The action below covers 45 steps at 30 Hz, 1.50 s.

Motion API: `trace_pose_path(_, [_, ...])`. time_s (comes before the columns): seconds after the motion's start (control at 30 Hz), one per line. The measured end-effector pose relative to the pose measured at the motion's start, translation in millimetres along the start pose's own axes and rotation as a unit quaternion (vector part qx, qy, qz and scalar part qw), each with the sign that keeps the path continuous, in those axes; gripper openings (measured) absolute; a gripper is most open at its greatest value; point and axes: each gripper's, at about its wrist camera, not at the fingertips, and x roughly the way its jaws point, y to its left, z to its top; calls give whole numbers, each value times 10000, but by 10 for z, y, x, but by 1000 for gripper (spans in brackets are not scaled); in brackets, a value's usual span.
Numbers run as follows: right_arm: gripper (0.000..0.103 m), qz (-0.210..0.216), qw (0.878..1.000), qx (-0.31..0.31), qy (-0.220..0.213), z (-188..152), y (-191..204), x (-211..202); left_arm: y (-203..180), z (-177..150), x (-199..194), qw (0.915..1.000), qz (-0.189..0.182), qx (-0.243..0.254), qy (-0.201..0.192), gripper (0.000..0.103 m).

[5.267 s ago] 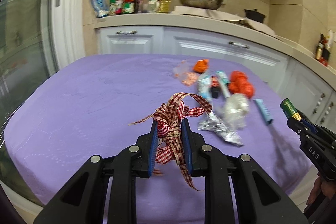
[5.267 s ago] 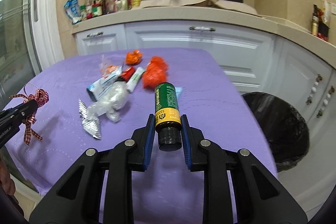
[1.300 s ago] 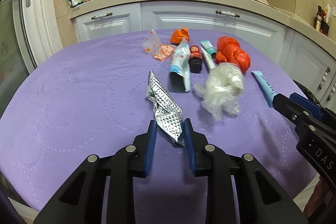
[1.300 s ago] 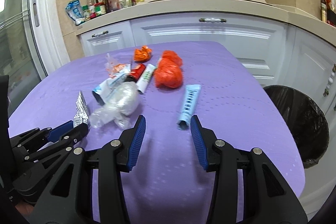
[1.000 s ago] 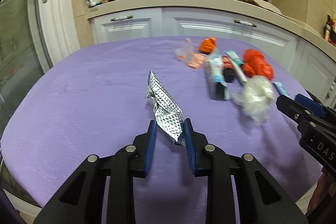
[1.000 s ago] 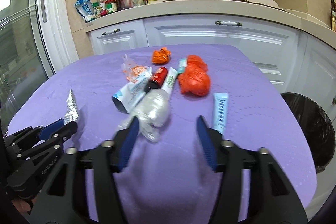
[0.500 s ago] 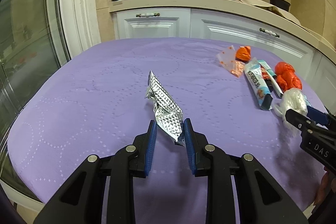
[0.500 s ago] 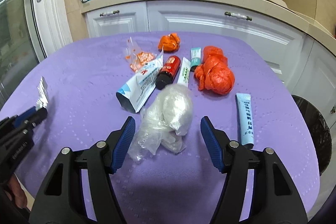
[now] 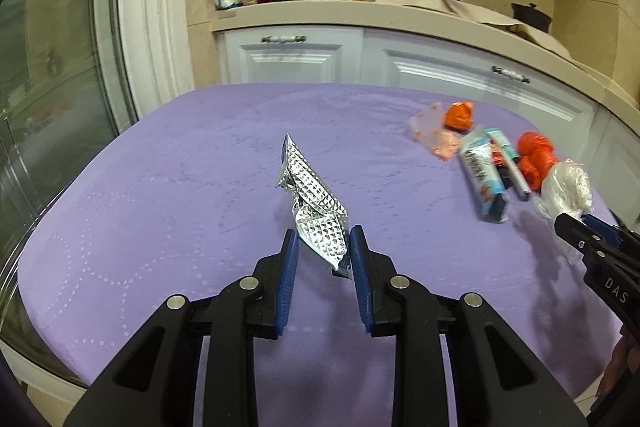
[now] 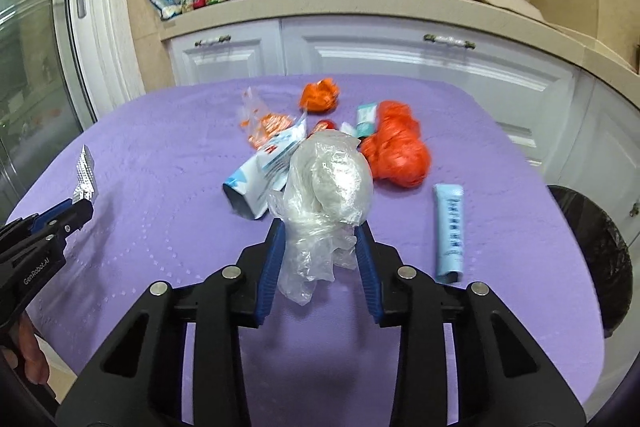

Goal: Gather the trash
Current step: 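Carry foil and plastic bag over the black bin and open both tools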

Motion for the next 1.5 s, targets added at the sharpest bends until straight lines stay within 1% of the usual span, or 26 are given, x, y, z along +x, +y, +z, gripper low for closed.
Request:
trace_pose_path(0.07, [35, -33, 10000, 66, -68, 1, -98, -72, -87, 10, -39, 9999, -79, 56, -40, 28])
trace_pose_path(0.2, [35, -195, 9994, 220, -198, -19, -362, -228, -387, 30, -116, 9990, -355, 234, -114, 28])
trace_pose_path(0.3, [35, -370, 9983, 362, -275, -49, -613, -336, -622, 41, -159, 9976, -581, 351, -144, 28])
trace_pose_path(0.43, [35, -672, 9952, 587, -398, -103, -1042, -513, -1042, 63, -224, 9935, -956, 591, -202, 28])
trace_pose_path(0.53, [35, -894, 9924, 706, -471, -141, -1312, -612, -1365, 72, -276, 9890, -1221, 789, -260, 28])
trace_pose_path(0.6, [35, -1040, 9900, 798, -519, -171, -1517, -683, -1619, 80, -308, 9845, -1455, 935, -277, 28])
trace_pose_path(0.7, [35, -1221, 9867, 902, -579, -205, -1740, -751, -1911, 85, -347, 9787, -1692, 1118, -321, 28])
trace_pose_path(0.73, [35, -1304, 9850, 956, -599, -222, -1860, -778, -2063, 84, -369, 9755, -1786, 1226, -368, 28])
trace_pose_path(0.9, [35, -1537, 9798, 1114, -624, -288, -2219, -829, -2569, 61, -406, 9638, -2129, 1546, -436, 28])
trace_pose_path(1.07, [35, -1737, 9750, 1247, -605, -347, -2562, -842, -3017, 40, -382, 9539, -2362, 1795, -457, 28])
trace_pose_path(1.2, [35, -1822, 9720, 1370, -576, -407, -2793, -831, -3313, 12, -340, 9486, -2445, 1958, -442, 28])
trace_pose_path(1.5, [35, -1909, 9682, 1521, -544, -445, -3087, -758, -3729, 8, -223, 9447, -2478, 2116, -375, 28])
